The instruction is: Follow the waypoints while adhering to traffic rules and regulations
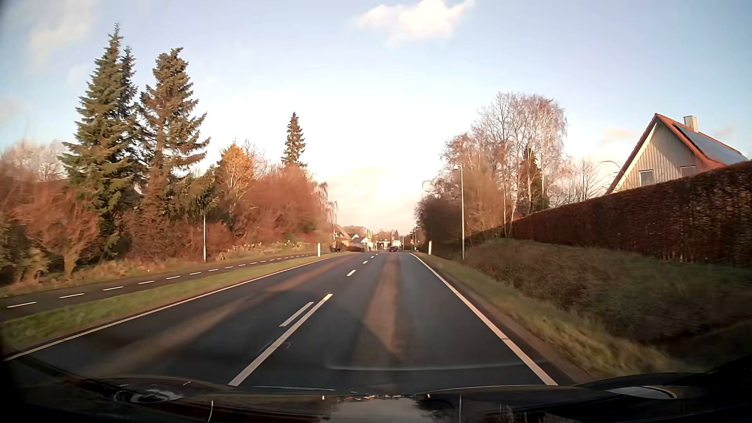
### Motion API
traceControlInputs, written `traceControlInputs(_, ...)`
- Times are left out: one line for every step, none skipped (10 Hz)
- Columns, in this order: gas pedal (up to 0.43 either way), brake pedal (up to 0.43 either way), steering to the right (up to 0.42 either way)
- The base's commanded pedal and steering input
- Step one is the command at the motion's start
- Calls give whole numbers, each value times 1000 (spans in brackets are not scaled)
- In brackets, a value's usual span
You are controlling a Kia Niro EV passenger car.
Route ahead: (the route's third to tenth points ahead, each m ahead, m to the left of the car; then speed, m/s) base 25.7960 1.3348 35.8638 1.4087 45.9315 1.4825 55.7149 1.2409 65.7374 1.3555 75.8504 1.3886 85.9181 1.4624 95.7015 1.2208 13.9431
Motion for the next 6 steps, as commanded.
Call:
traceControlInputs(98, 0, 2)
traceControlInputs(98, 0, 2)
traceControlInputs(87, 0, 2)
traceControlInputs(87, 0, 2)
traceControlInputs(87, 0, 2)
traceControlInputs(87, 0, 3)
